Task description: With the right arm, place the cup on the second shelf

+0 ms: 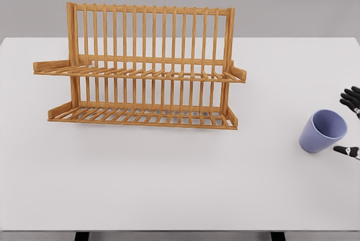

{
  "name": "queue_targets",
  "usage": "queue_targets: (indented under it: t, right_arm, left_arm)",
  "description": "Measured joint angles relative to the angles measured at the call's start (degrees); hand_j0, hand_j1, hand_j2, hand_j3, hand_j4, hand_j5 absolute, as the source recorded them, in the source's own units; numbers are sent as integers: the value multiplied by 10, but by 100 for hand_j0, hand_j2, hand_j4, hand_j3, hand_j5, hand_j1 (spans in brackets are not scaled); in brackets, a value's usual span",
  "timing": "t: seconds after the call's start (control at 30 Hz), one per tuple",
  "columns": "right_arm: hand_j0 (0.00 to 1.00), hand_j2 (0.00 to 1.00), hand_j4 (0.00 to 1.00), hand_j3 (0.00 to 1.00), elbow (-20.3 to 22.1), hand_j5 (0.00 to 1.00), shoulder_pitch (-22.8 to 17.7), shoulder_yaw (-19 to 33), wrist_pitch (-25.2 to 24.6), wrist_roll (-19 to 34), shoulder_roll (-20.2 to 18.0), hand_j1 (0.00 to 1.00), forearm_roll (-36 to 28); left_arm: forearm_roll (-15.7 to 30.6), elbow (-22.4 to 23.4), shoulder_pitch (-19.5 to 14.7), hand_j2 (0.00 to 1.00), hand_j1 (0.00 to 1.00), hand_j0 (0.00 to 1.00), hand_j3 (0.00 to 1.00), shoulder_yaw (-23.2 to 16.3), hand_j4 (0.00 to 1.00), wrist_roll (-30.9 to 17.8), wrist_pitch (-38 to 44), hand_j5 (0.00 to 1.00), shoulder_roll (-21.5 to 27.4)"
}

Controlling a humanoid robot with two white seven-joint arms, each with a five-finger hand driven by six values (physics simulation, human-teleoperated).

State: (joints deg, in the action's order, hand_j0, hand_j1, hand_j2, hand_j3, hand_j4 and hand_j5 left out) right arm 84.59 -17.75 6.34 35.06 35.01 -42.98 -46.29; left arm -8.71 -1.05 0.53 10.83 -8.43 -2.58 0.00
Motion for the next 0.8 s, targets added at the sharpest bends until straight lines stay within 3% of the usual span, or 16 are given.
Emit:
queue_targets:
  t: [0.17, 0.53, 0.8]
  right_arm:
    - [100, 100, 100, 100, -1, 100, 0, -2, -6, 0, 6, 100, 3]
    - [100, 100, 100, 100, 7, 100, 23, 2, -99, 0, 2, 100, 40]
    - [100, 100, 100, 100, 4, 100, 27, 5, -120, 0, 1, 100, 50]
  left_arm:
    - [0, 0, 0, 100, 100, 100, 100, 0, 100, 0, 0, 100, 0]
    - [0, 0, 0, 100, 100, 100, 100, 0, 100, 0, 0, 100, 0]
    - [0, 0, 0, 100, 100, 100, 100, 0, 100, 0, 0, 100, 0]
